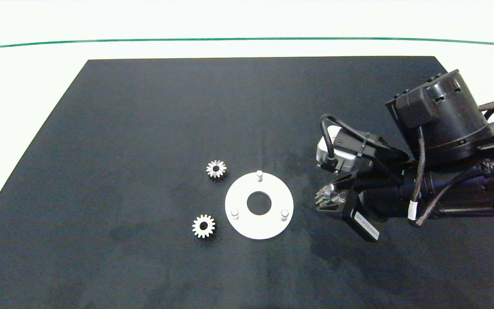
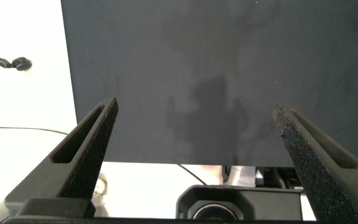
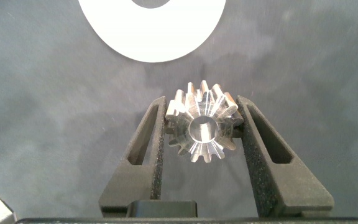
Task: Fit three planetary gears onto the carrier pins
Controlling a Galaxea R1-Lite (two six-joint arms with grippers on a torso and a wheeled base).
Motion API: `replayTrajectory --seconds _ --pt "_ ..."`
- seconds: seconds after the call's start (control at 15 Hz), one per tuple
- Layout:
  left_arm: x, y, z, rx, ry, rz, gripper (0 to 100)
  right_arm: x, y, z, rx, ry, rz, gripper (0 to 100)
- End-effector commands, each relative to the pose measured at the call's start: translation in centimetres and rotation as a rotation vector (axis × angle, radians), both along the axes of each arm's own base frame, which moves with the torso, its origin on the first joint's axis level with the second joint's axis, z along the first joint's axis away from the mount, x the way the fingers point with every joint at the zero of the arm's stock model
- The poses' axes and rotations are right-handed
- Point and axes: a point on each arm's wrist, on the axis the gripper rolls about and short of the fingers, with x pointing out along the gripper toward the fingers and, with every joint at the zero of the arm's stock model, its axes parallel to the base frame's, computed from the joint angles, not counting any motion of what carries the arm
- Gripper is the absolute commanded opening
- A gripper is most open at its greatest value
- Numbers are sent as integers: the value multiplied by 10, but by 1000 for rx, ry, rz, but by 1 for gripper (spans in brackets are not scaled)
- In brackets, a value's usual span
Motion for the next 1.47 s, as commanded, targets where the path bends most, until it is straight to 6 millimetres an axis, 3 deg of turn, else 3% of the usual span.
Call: replayTrajectory --seconds 0.07,0.4,0.73,1.47 --pt "-4 0 0 1 -8 2 100 7 17 1 -10 12 29 25" --pt "-4 0 0 1 -9 2 100 17 38 -18 -51 57 60 25" --pt "-6 0 -1 1 -15 0 100 24 53 -24 -52 64 72 25" --pt "-10 0 -2 3 -23 -1 100 30 67 -34 -52 84 77 25"
